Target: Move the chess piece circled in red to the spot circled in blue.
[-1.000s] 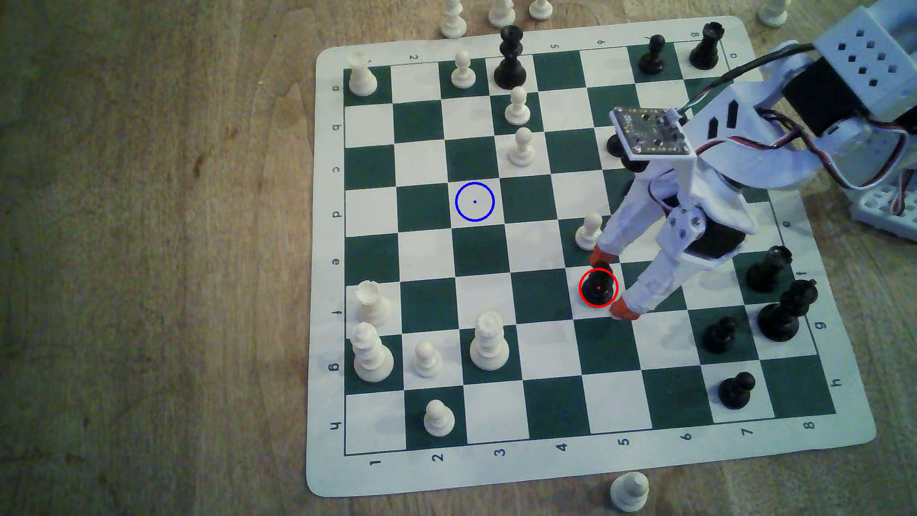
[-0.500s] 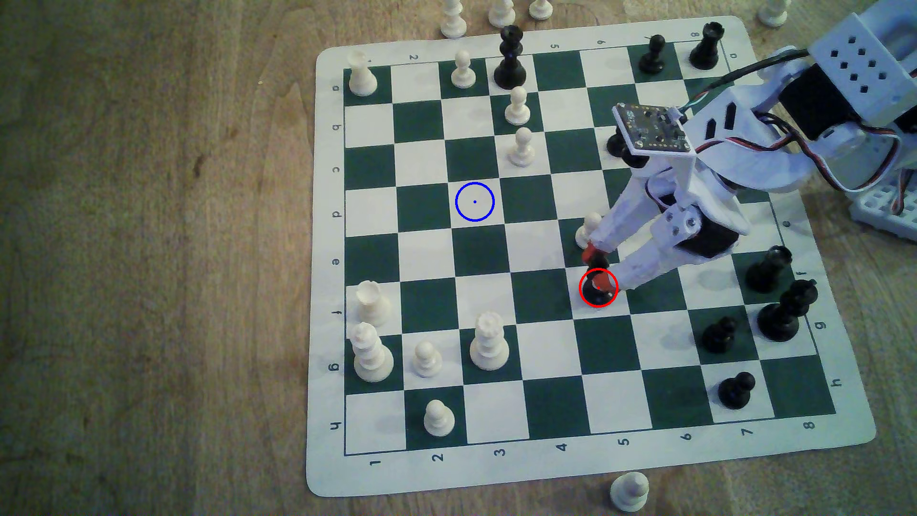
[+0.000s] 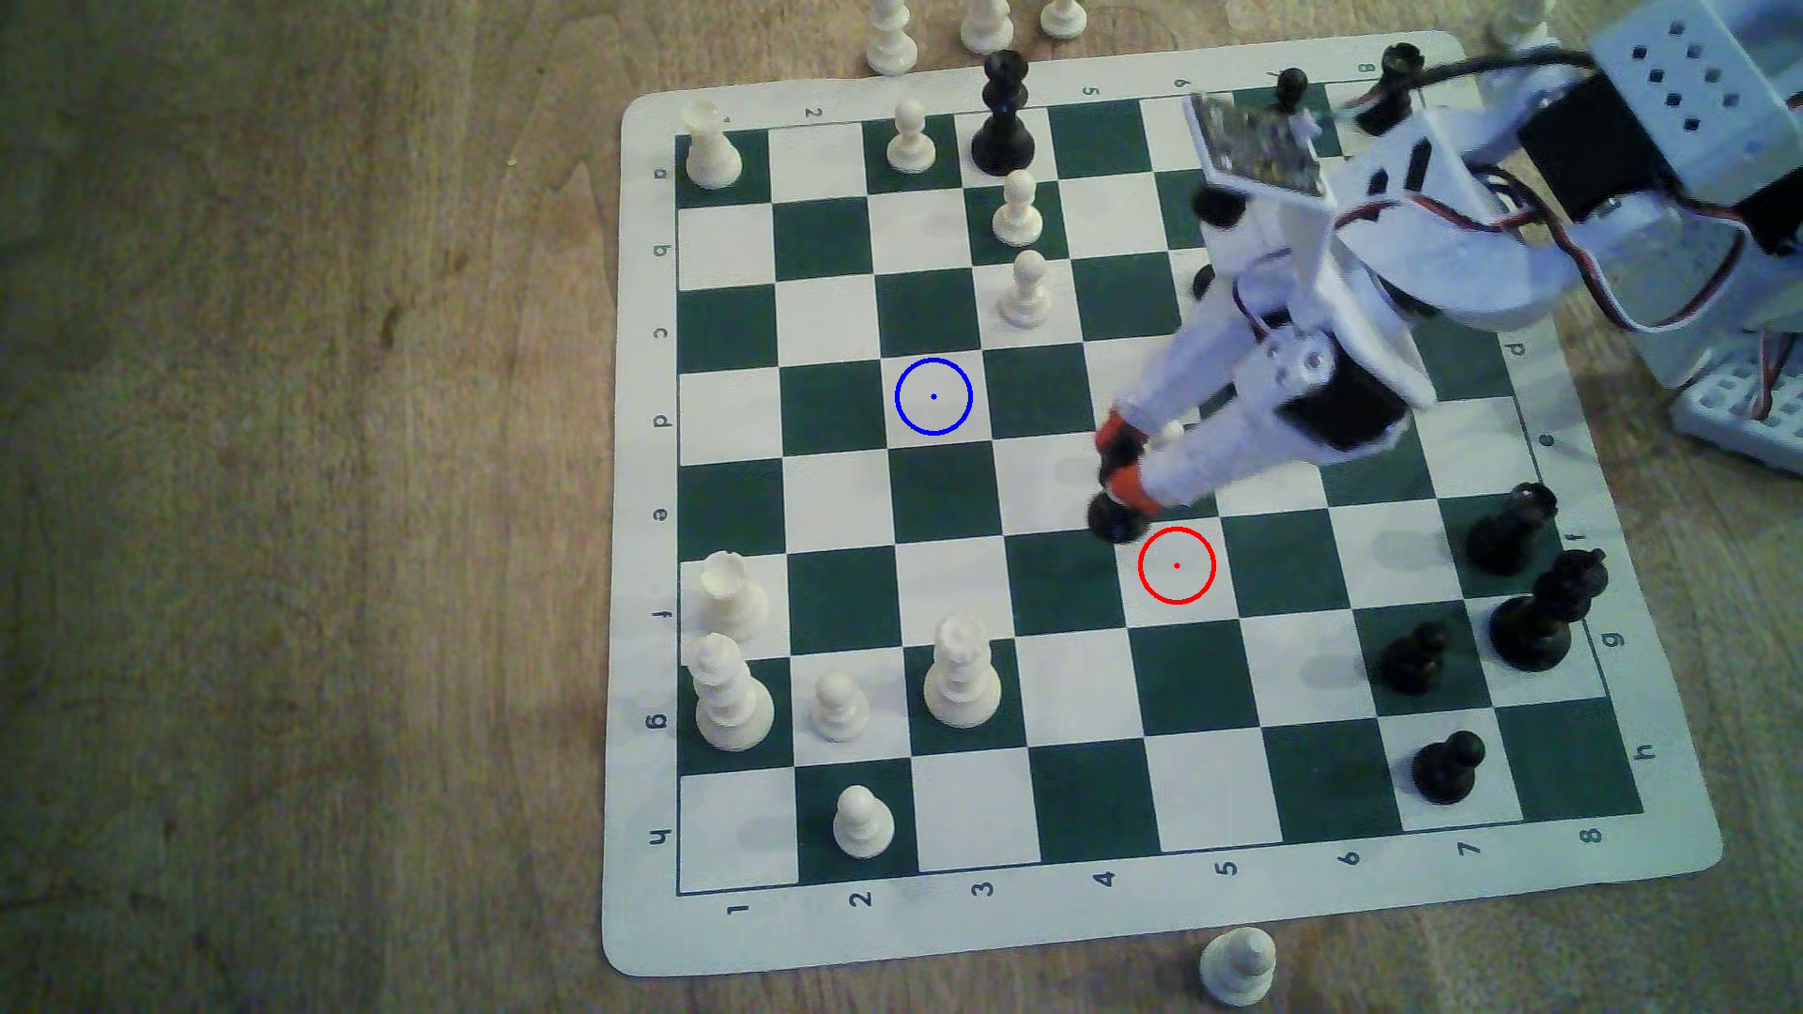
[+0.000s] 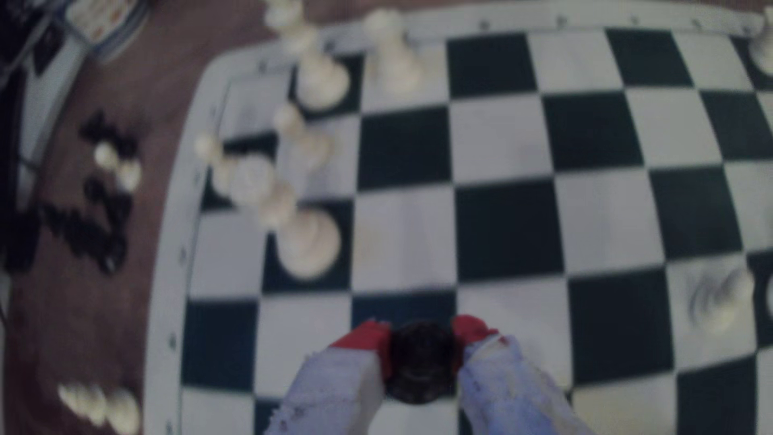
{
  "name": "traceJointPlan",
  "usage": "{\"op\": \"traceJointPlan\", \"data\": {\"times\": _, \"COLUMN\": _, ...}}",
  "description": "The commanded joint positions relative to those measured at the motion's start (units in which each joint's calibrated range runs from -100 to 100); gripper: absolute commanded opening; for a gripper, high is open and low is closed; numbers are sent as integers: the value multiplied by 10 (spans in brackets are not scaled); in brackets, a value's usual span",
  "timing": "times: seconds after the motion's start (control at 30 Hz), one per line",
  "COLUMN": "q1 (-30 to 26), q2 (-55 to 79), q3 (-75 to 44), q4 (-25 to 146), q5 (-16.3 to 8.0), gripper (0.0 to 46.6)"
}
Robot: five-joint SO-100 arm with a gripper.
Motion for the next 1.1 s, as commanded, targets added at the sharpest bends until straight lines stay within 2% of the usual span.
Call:
{"op": "traceJointPlan", "data": {"times": 0.0, "q1": 42, "q2": 0, "q3": -131, "q4": 12, "q5": 3, "gripper": 10}}
{"op": "traceJointPlan", "data": {"times": 0.13, "q1": 62, "q2": 60, "q3": -179, "q4": 1, "q5": 25, "gripper": 4}}
{"op": "traceJointPlan", "data": {"times": 0.43, "q1": 92, "q2": 152, "q3": -222, "q4": -31, "q5": 54, "gripper": 4}}
{"op": "traceJointPlan", "data": {"times": 0.63, "q1": 114, "q2": 194, "q3": -242, "q4": -50, "q5": 63, "gripper": 4}}
{"op": "traceJointPlan", "data": {"times": 1.07, "q1": 114, "q2": 273, "q3": -253, "q4": -90, "q5": 70, "gripper": 4}}
